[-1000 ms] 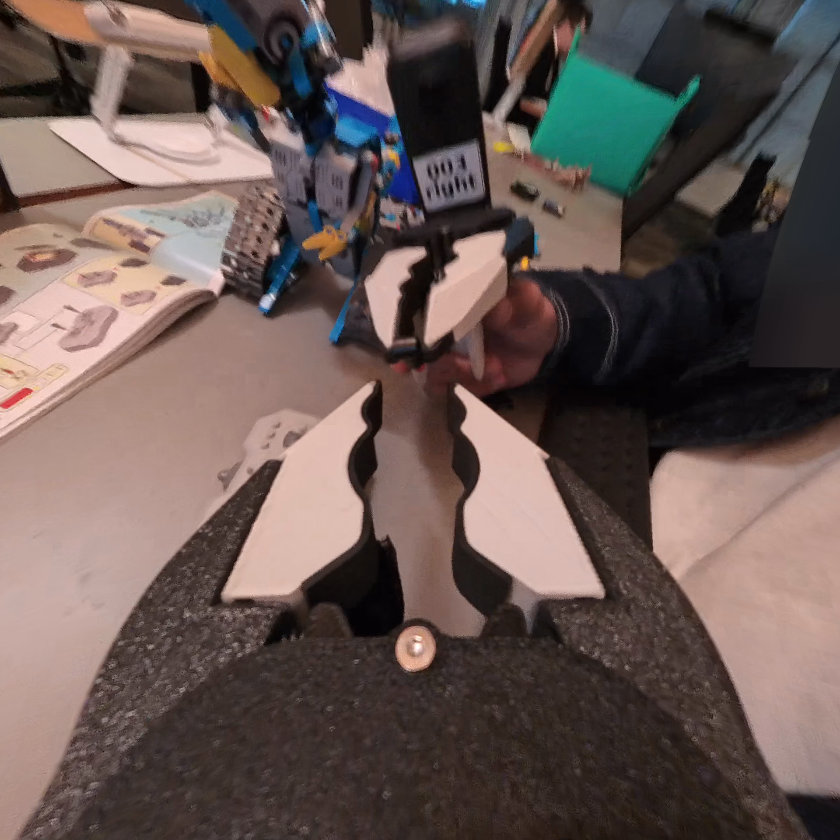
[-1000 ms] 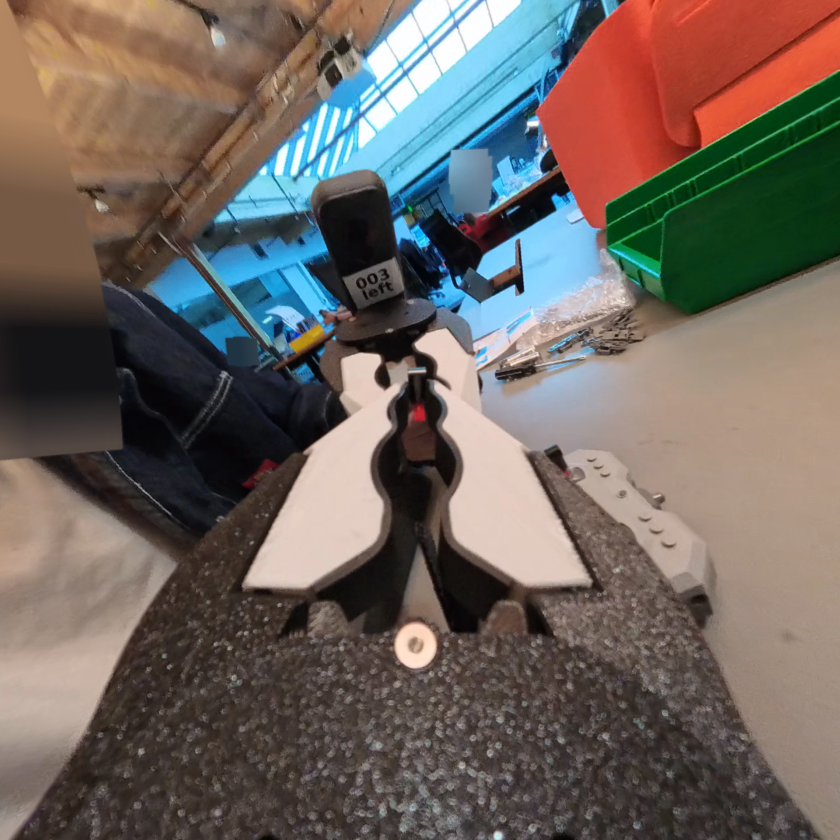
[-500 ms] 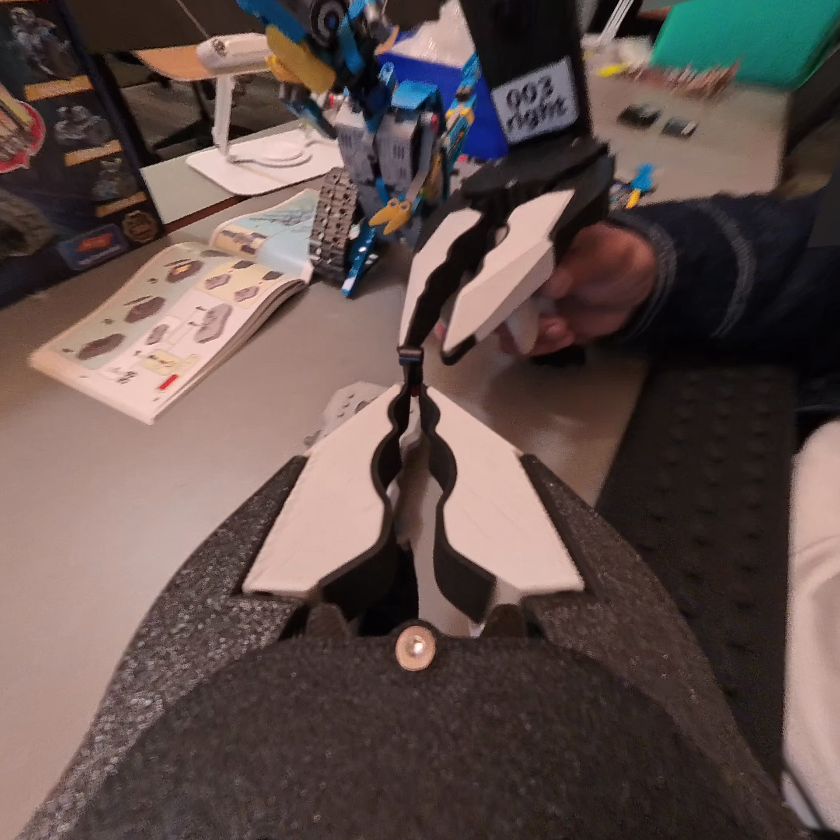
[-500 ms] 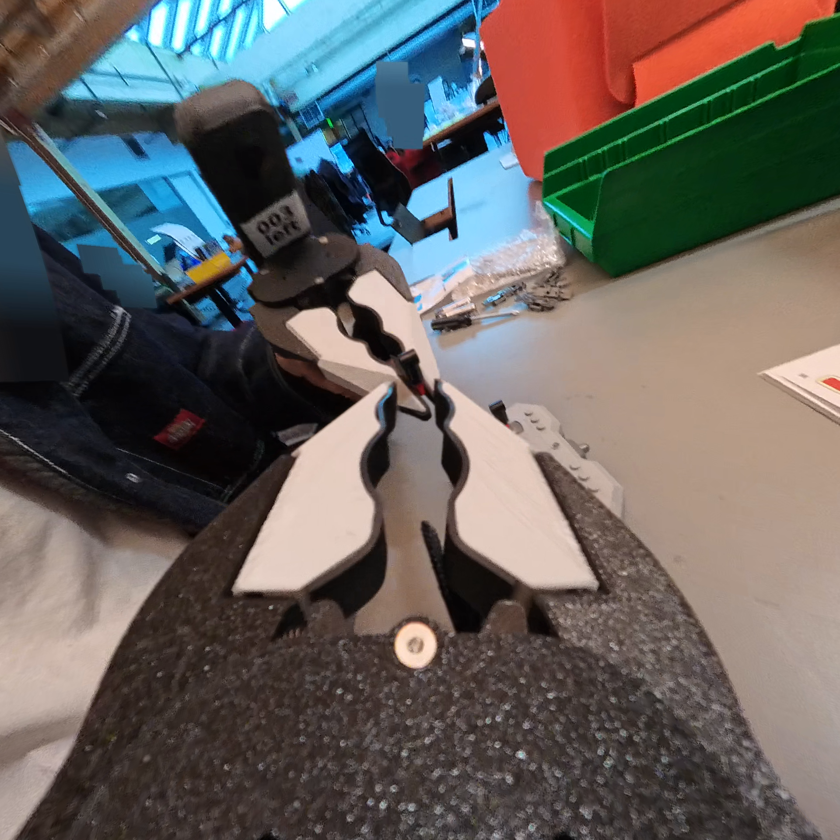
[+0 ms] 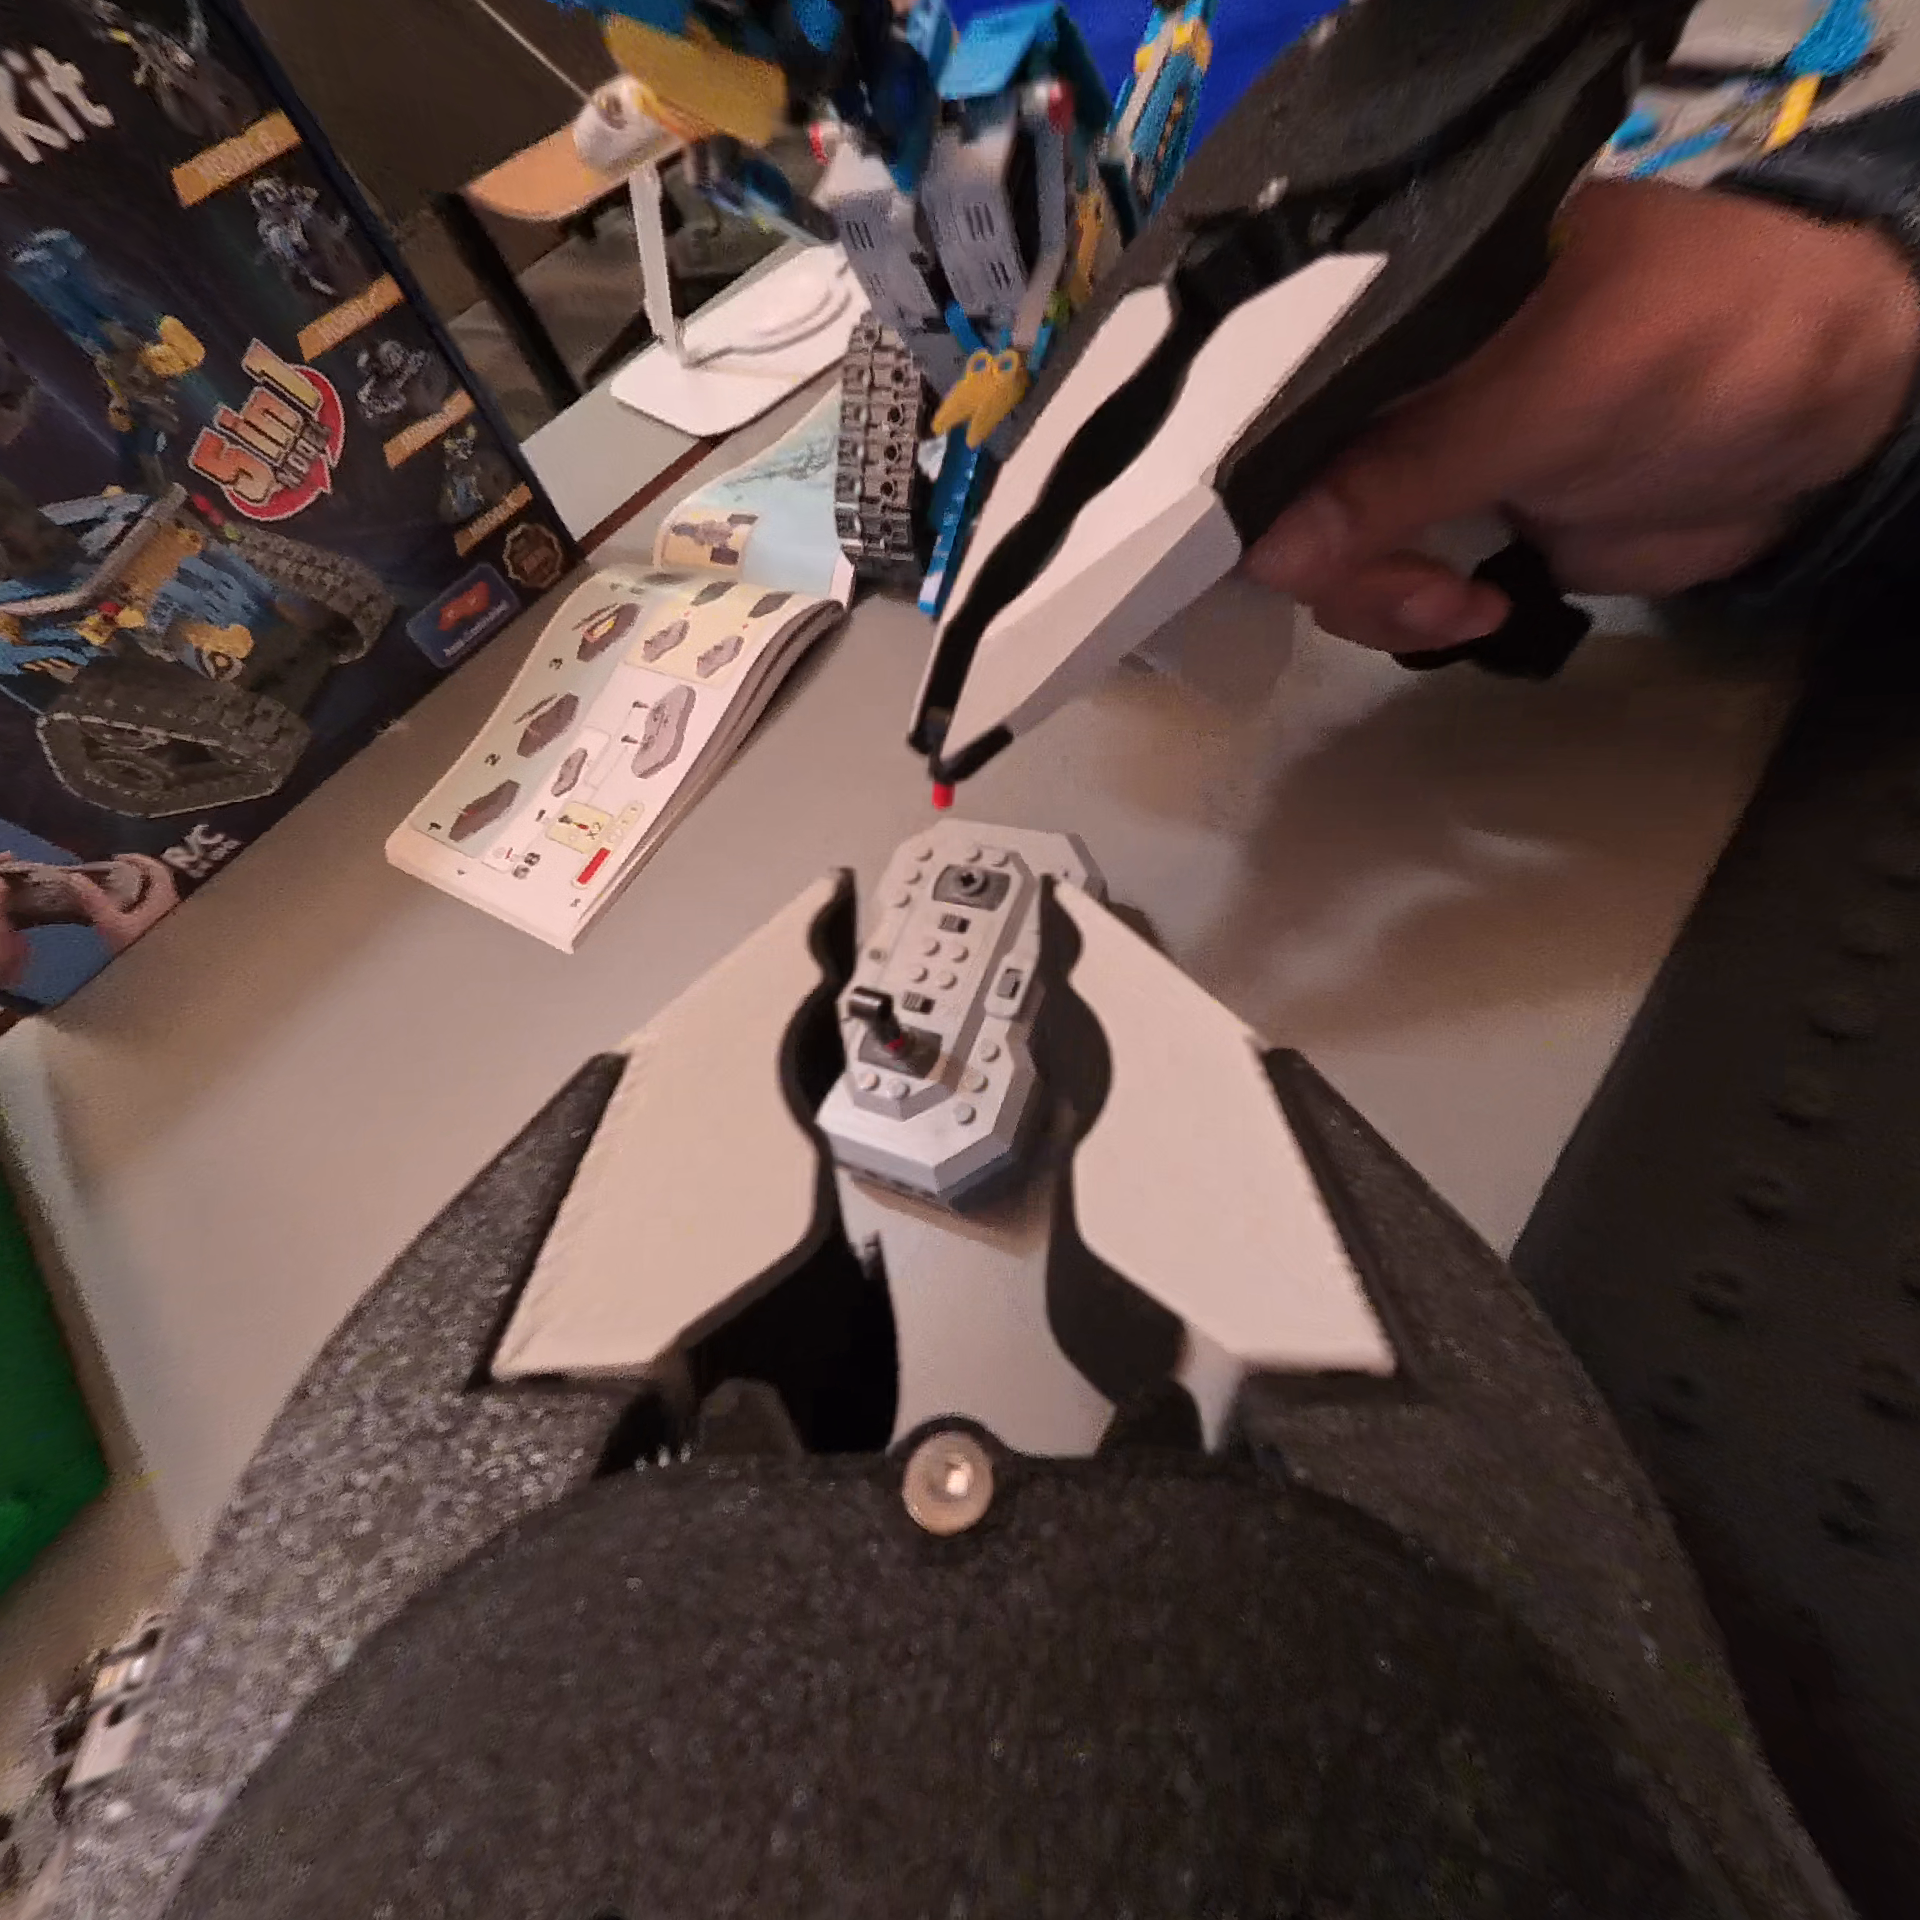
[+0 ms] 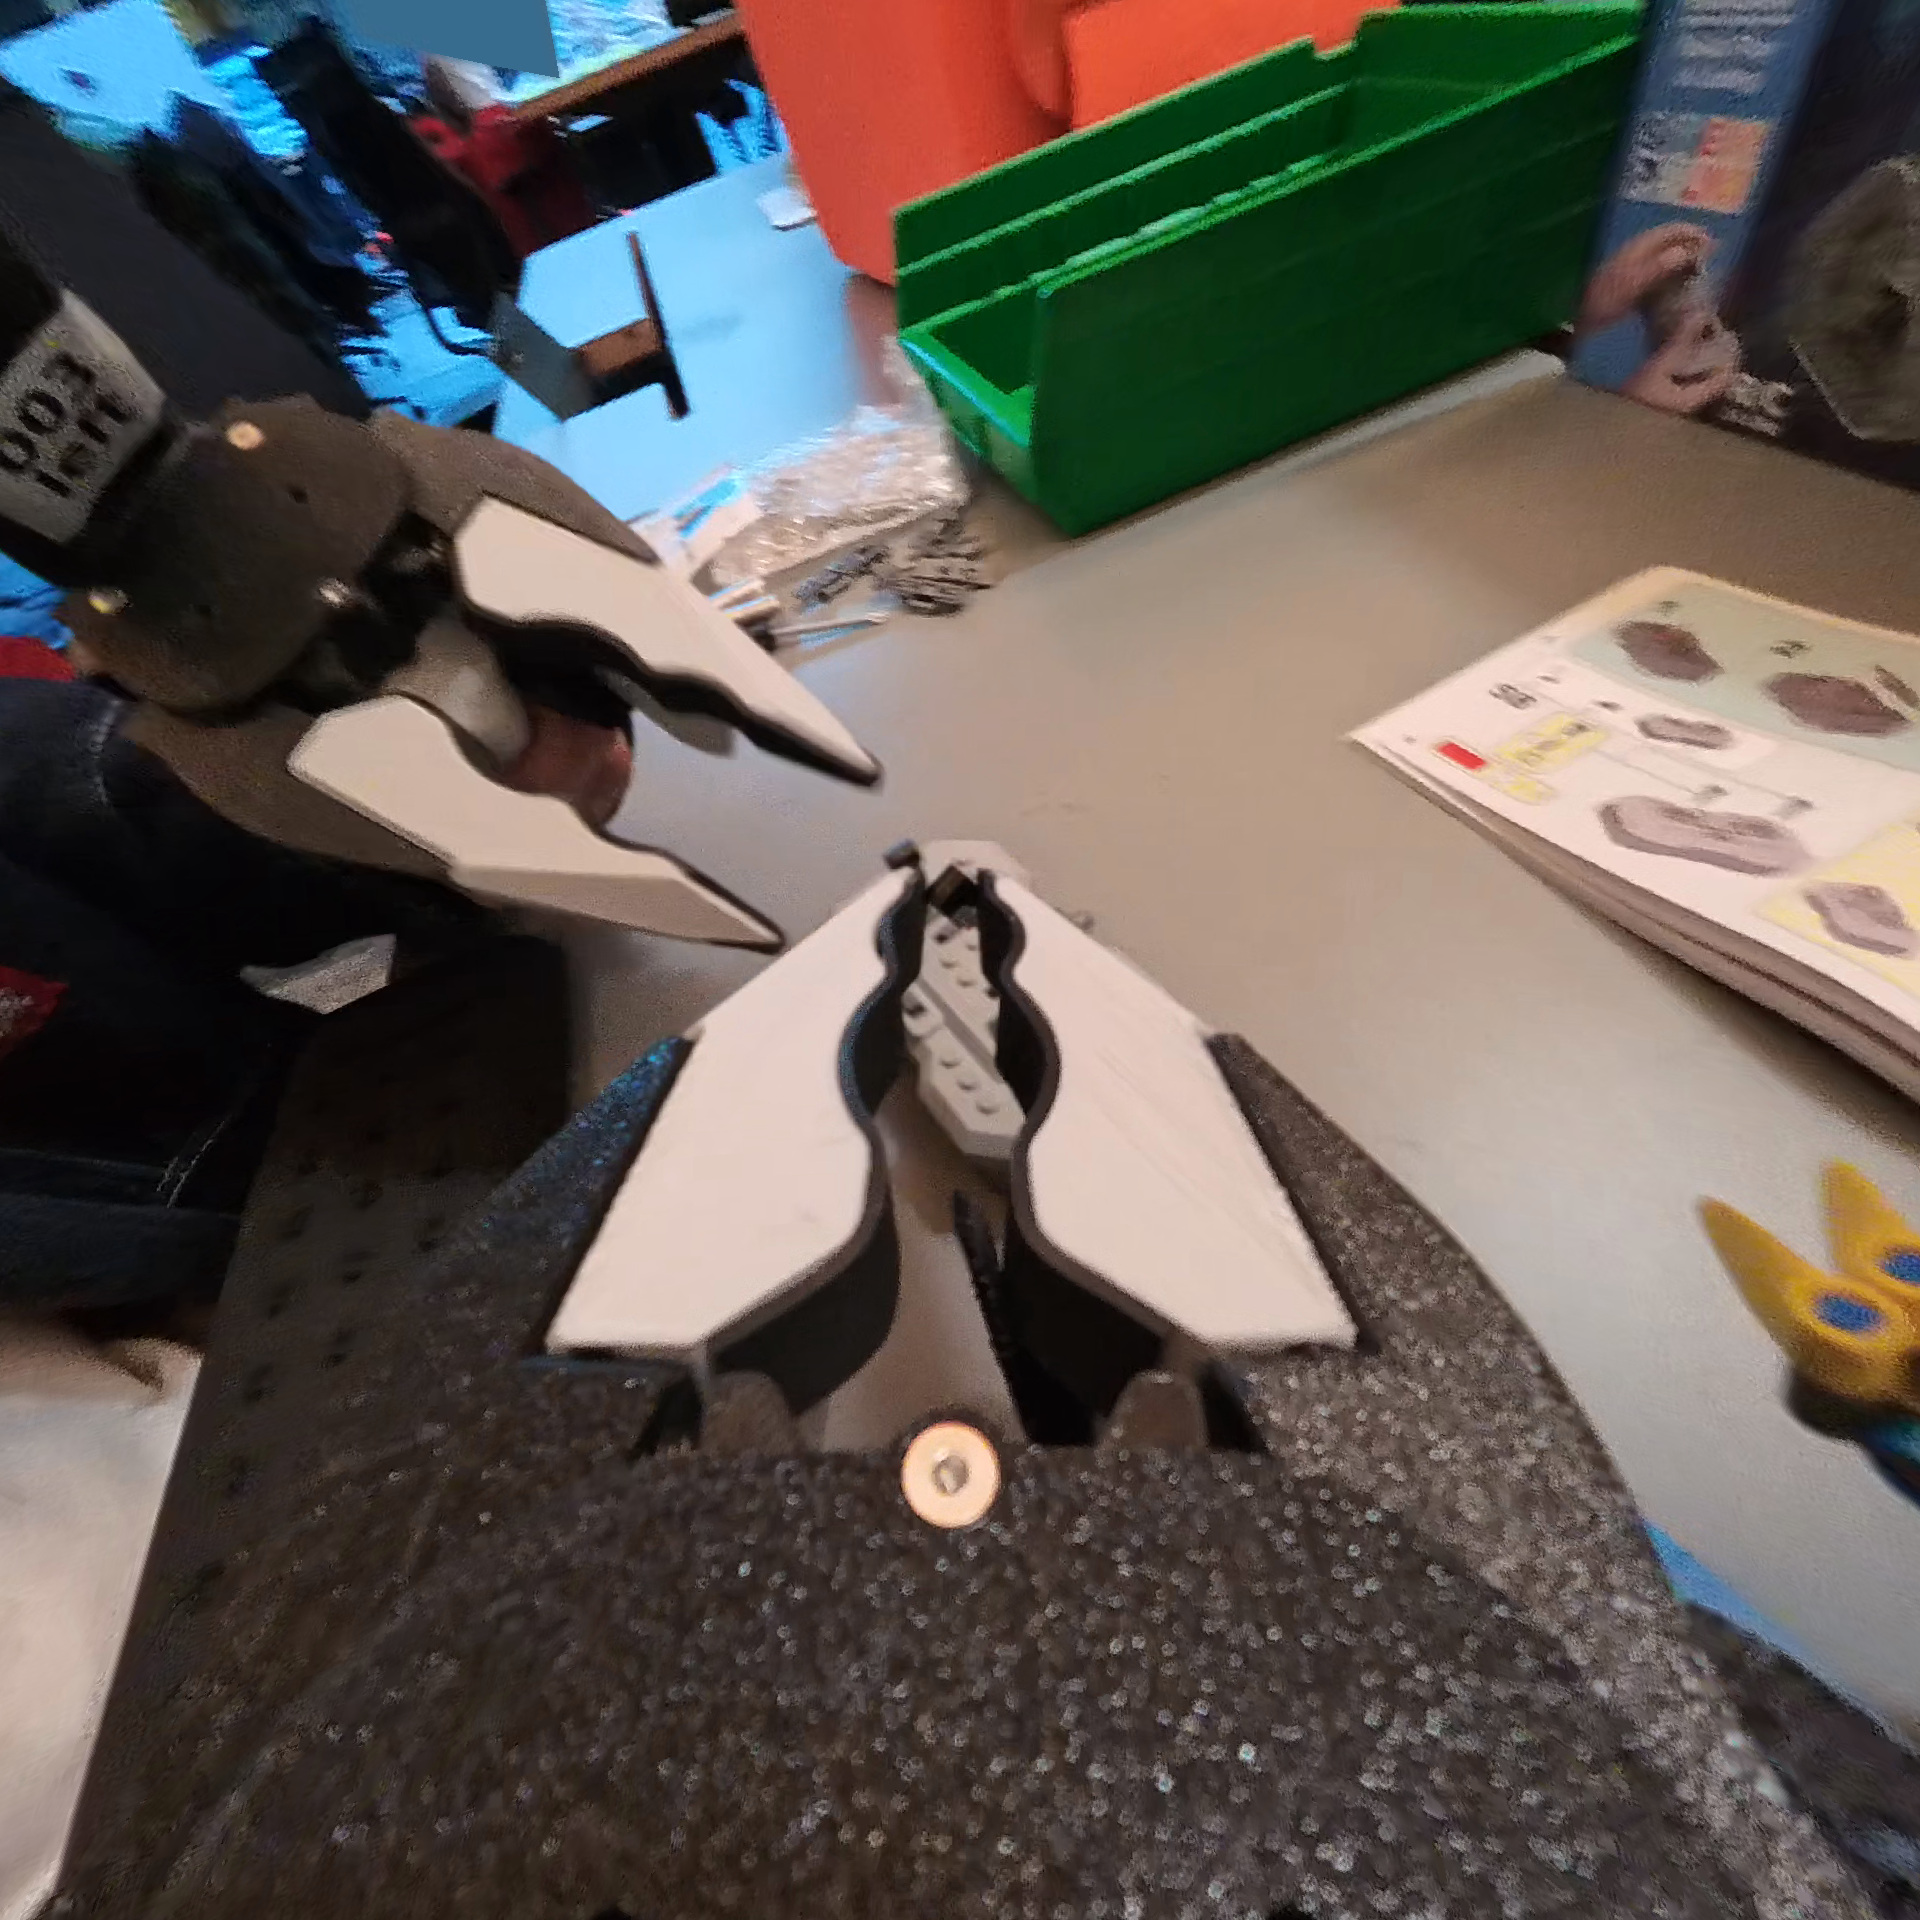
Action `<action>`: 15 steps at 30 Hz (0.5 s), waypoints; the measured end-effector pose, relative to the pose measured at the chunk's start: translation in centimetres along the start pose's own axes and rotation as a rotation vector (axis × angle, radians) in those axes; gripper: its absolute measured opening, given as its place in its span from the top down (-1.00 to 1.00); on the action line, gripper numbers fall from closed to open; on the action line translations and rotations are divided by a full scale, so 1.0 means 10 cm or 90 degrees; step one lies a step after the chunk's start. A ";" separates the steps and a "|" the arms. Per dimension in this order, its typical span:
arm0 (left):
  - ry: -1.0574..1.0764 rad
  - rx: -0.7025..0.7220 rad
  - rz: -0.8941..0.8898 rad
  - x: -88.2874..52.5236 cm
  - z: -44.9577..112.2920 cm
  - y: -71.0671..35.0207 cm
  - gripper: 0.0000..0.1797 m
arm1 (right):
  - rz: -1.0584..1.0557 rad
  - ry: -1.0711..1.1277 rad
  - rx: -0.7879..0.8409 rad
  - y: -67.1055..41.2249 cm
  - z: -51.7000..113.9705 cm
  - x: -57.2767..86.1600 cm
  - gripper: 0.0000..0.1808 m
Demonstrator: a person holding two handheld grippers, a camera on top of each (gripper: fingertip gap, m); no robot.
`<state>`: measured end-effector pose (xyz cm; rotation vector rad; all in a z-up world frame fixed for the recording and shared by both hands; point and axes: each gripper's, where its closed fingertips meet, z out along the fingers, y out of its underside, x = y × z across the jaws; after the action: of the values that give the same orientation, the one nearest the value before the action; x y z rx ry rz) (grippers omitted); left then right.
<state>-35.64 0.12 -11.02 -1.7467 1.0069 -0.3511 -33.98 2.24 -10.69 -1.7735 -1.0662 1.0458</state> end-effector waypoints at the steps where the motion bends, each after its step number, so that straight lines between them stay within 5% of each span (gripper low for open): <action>1: 0.018 0.001 -0.019 -0.07 -0.04 0.05 0.53 | 0.019 0.010 -0.005 0.01 -0.02 0.06 0.91; 5: 0.147 -0.073 -0.064 -0.21 0.00 0.51 0.17 | 0.085 0.014 -0.041 0.16 0.04 0.13 0.91; 15: 0.257 -0.113 0.012 -0.04 0.26 0.68 0.24 | 0.130 0.028 -0.076 0.30 0.14 0.15 0.92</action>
<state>-37.29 1.36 -17.97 -1.8649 1.3751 -0.6367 -34.01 2.90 -14.25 -2.0265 -0.9526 1.0787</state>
